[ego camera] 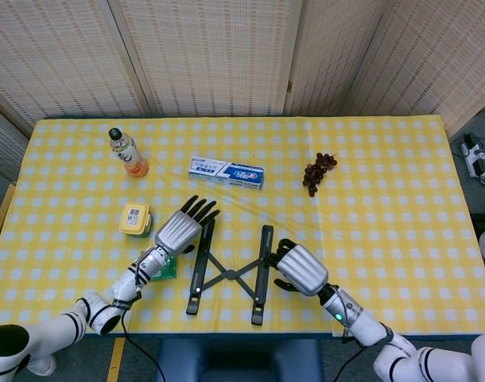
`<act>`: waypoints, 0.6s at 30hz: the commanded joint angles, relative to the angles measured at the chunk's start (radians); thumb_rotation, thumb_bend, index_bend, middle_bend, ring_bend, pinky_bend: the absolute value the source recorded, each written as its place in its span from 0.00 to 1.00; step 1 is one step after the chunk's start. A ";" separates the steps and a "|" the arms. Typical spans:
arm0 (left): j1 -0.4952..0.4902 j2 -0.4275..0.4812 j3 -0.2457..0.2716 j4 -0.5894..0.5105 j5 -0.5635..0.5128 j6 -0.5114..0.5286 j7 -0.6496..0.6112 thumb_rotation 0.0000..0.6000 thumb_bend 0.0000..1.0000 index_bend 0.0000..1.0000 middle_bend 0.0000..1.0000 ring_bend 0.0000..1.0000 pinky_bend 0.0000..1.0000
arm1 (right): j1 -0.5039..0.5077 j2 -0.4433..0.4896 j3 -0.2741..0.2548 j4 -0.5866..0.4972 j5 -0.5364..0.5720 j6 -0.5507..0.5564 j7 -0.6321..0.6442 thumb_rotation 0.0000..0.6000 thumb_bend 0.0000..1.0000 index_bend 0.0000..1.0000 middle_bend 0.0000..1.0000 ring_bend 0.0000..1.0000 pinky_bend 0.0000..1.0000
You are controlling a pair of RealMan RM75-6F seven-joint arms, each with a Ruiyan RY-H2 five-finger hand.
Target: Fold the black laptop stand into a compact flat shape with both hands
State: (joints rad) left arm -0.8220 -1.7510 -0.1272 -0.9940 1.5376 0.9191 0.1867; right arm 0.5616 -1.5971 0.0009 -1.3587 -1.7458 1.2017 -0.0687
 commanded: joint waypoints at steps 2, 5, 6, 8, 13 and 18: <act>-0.030 -0.040 0.005 0.066 0.006 -0.006 -0.024 1.00 0.21 0.00 0.00 0.00 0.00 | 0.004 -0.028 -0.004 0.031 -0.009 0.004 -0.046 1.00 0.26 0.50 0.63 0.60 0.35; -0.039 -0.055 0.012 0.093 0.008 -0.003 -0.037 1.00 0.21 0.00 0.00 0.00 0.00 | 0.000 -0.049 -0.010 0.059 -0.017 0.015 -0.076 1.00 0.25 0.52 0.66 0.62 0.37; -0.041 -0.057 0.014 0.100 0.008 -0.003 -0.037 1.00 0.21 0.00 0.00 0.00 0.00 | -0.001 -0.054 -0.012 0.066 -0.017 0.015 -0.076 1.00 0.25 0.52 0.66 0.63 0.38; -0.043 -0.065 0.017 0.114 0.006 -0.001 -0.040 1.00 0.21 0.00 0.00 0.00 0.00 | -0.001 -0.066 -0.017 0.082 -0.019 0.016 -0.076 1.00 0.25 0.52 0.66 0.64 0.38; -0.045 -0.071 0.024 0.132 -0.002 -0.001 -0.038 1.00 0.21 0.00 0.00 0.00 0.00 | -0.002 -0.092 -0.033 0.128 -0.025 0.016 -0.076 1.00 0.25 0.52 0.67 0.65 0.39; -0.045 -0.076 0.022 0.124 -0.018 -0.003 -0.078 1.00 0.21 0.00 0.00 0.00 0.00 | -0.002 -0.113 -0.043 0.165 -0.028 0.019 -0.064 1.00 0.25 0.52 0.67 0.65 0.39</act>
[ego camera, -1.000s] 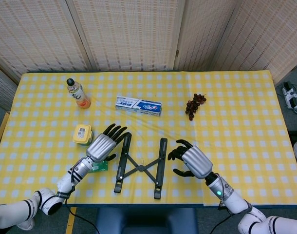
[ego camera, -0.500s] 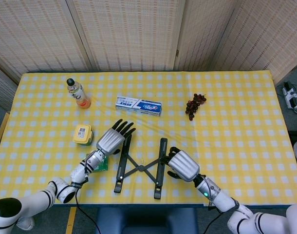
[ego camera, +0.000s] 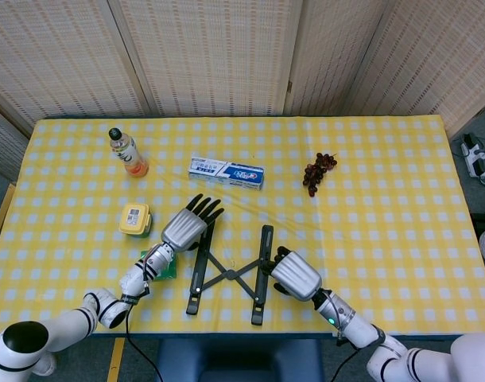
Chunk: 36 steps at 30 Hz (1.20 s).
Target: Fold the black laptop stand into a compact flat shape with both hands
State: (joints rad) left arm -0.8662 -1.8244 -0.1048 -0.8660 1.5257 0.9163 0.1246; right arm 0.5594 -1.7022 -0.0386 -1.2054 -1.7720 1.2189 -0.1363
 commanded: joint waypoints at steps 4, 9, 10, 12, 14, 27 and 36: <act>-0.005 -0.008 0.001 -0.004 -0.009 0.004 -0.024 1.00 0.21 0.00 0.00 0.00 0.00 | 0.004 -0.023 -0.006 0.034 -0.004 0.004 0.008 1.00 0.24 0.52 0.67 0.65 0.39; -0.007 -0.012 0.002 -0.004 -0.017 0.003 -0.032 1.00 0.21 0.00 0.00 0.00 0.00 | 0.008 -0.040 -0.016 0.066 -0.014 0.005 0.004 1.00 0.25 0.52 0.67 0.65 0.39; -0.008 -0.012 0.002 -0.003 -0.018 0.003 -0.032 1.00 0.21 0.00 0.00 0.00 0.00 | 0.009 -0.043 -0.018 0.074 -0.016 0.006 0.003 1.00 0.25 0.52 0.67 0.65 0.39; -0.008 -0.013 0.003 -0.003 -0.020 0.003 -0.035 1.00 0.21 0.00 0.00 0.00 0.00 | 0.009 -0.052 -0.022 0.087 -0.020 0.009 0.002 1.00 0.25 0.52 0.67 0.65 0.39; -0.008 -0.013 0.004 -0.003 -0.024 0.004 -0.038 1.00 0.21 0.00 0.00 0.00 0.00 | 0.009 -0.060 -0.027 0.105 -0.029 0.016 -0.005 1.00 0.24 0.52 0.67 0.65 0.39; -0.004 -0.011 0.004 -0.011 -0.043 0.003 -0.061 1.00 0.21 0.00 0.00 0.00 0.00 | 0.022 -0.125 -0.038 0.205 -0.055 0.039 -0.009 1.00 0.22 0.52 0.67 0.66 0.39; -0.001 -0.010 0.002 -0.026 -0.064 -0.014 -0.075 1.00 0.21 0.00 0.00 0.00 0.00 | 0.037 -0.174 -0.034 0.262 -0.065 0.050 -0.029 1.00 0.22 0.52 0.67 0.66 0.39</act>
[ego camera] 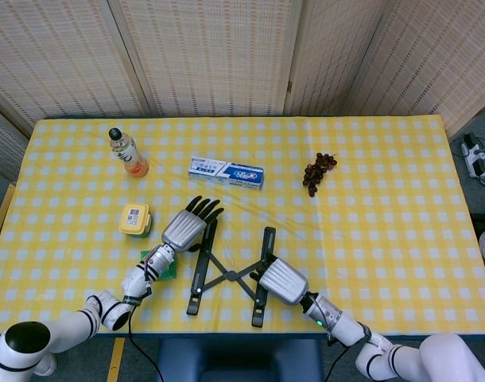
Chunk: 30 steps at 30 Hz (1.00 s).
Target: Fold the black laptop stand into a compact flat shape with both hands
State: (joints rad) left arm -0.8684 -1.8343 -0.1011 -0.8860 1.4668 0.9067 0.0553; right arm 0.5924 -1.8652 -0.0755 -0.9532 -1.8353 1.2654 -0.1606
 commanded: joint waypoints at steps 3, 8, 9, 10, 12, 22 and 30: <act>0.001 0.002 -0.003 -0.015 -0.011 -0.009 -0.013 1.00 0.21 0.00 0.00 0.00 0.00 | 0.012 -0.029 0.009 0.027 -0.001 0.005 -0.004 1.00 0.22 0.52 0.67 0.66 0.39; 0.004 0.005 -0.004 -0.034 -0.016 -0.008 -0.033 1.00 0.21 0.00 0.00 0.00 0.00 | 0.026 -0.057 0.024 0.044 0.007 0.010 0.009 1.00 0.22 0.52 0.67 0.66 0.39; 0.004 0.006 -0.005 -0.038 -0.017 -0.009 -0.036 1.00 0.21 0.00 0.00 0.00 0.00 | 0.030 -0.061 0.026 0.048 0.007 0.009 0.007 1.00 0.22 0.52 0.67 0.66 0.39; 0.005 0.006 -0.005 -0.041 -0.019 -0.011 -0.039 1.00 0.21 0.00 0.00 0.00 0.00 | 0.032 -0.065 0.026 0.053 0.007 0.008 0.003 1.00 0.22 0.52 0.67 0.66 0.39; 0.005 0.007 -0.005 -0.050 -0.021 -0.012 -0.044 1.00 0.21 0.00 0.00 0.00 0.00 | 0.038 -0.076 0.028 0.060 0.007 0.006 0.001 1.00 0.22 0.52 0.67 0.66 0.39; -0.001 0.003 -0.006 -0.092 -0.016 -0.008 -0.048 1.00 0.21 0.00 0.00 0.00 0.00 | 0.068 -0.121 0.042 0.093 0.014 0.001 -0.003 1.00 0.22 0.52 0.67 0.66 0.39; 0.010 0.027 -0.029 -0.129 -0.047 0.004 -0.034 1.00 0.21 0.00 0.00 0.00 0.00 | 0.074 -0.088 0.031 0.051 0.015 0.003 -0.011 1.00 0.22 0.50 0.60 0.61 0.39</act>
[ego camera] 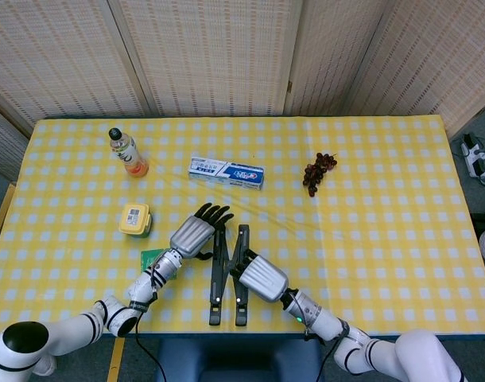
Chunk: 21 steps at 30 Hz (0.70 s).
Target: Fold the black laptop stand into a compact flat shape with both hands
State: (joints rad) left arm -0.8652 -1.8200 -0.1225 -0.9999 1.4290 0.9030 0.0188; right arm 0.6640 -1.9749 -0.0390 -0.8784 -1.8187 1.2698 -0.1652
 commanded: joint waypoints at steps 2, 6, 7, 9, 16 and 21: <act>0.017 0.036 -0.015 -0.045 -0.022 0.017 0.004 1.00 0.21 0.00 0.00 0.00 0.00 | 0.009 0.057 -0.008 -0.073 -0.001 -0.016 -0.022 1.00 0.22 0.43 0.52 0.54 0.39; 0.040 0.083 -0.020 -0.103 -0.034 0.041 0.018 1.00 0.21 0.00 0.00 0.00 0.00 | 0.044 0.151 -0.012 -0.221 0.018 -0.112 -0.049 1.00 0.22 0.24 0.36 0.39 0.32; 0.046 0.096 -0.018 -0.113 -0.031 0.053 0.032 1.00 0.20 0.00 0.00 0.00 0.00 | 0.067 0.190 -0.013 -0.278 0.026 -0.162 -0.056 1.00 0.22 0.18 0.31 0.35 0.28; 0.056 0.114 -0.018 -0.128 -0.030 0.071 0.048 1.00 0.20 0.00 0.00 0.00 0.00 | 0.104 0.252 -0.009 -0.365 0.044 -0.249 -0.077 1.00 0.22 0.09 0.21 0.28 0.21; 0.085 0.168 -0.022 -0.183 -0.038 0.107 0.053 1.00 0.19 0.00 0.00 0.00 0.00 | 0.195 0.369 0.038 -0.572 0.142 -0.479 -0.229 1.00 0.22 0.04 0.13 0.19 0.14; 0.096 0.181 -0.020 -0.194 -0.045 0.110 0.039 1.00 0.19 0.00 0.00 0.00 0.00 | 0.230 0.364 0.067 -0.610 0.220 -0.574 -0.317 1.00 0.22 0.04 0.13 0.16 0.11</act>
State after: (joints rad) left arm -0.7699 -1.6403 -0.1434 -1.1933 1.3847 1.0120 0.0589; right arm 0.8696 -1.6194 0.0097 -1.4655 -1.6296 0.7303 -0.4474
